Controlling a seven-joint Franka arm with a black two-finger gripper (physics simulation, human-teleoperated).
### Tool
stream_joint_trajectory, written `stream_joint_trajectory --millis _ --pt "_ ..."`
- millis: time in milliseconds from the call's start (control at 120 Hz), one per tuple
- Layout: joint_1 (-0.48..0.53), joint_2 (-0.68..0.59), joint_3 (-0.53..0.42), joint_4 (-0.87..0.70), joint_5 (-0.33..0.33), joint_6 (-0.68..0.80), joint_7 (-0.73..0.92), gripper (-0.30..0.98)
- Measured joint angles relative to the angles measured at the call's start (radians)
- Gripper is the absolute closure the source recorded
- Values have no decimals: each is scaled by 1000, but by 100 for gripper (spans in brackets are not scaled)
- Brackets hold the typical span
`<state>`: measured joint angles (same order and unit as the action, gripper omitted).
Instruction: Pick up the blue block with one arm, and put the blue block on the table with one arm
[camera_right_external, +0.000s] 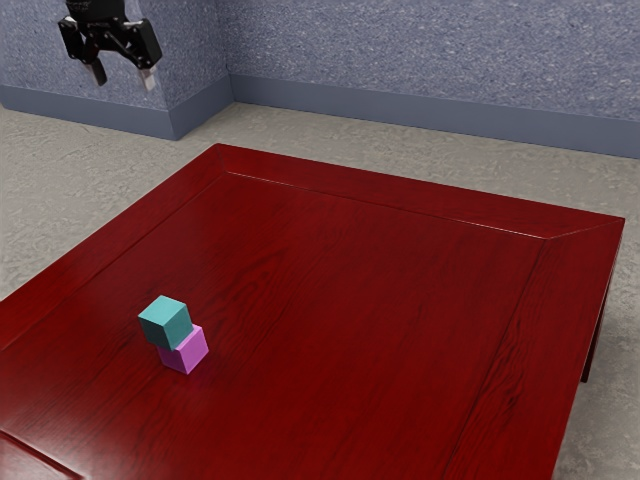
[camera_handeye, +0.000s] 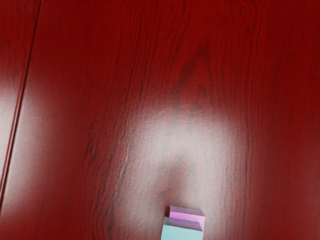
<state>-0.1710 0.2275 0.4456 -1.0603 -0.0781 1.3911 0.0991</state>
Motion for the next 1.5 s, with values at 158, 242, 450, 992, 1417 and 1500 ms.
stream_joint_trajectory --millis 158,242,450,992,1417,1500 --pt "0 0 1 0 -8 5 -4 2" --pt "-4 -20 -2 9 -7 6 -5 2" --pt "-440 -121 16 40 323 -69 0 3" --pt "-52 -18 32 -351 49 152 18 2" --pt "-65 -53 -17 -713 7 535 70 2" --pt "-65 -110 -32 -814 11 605 83 2"
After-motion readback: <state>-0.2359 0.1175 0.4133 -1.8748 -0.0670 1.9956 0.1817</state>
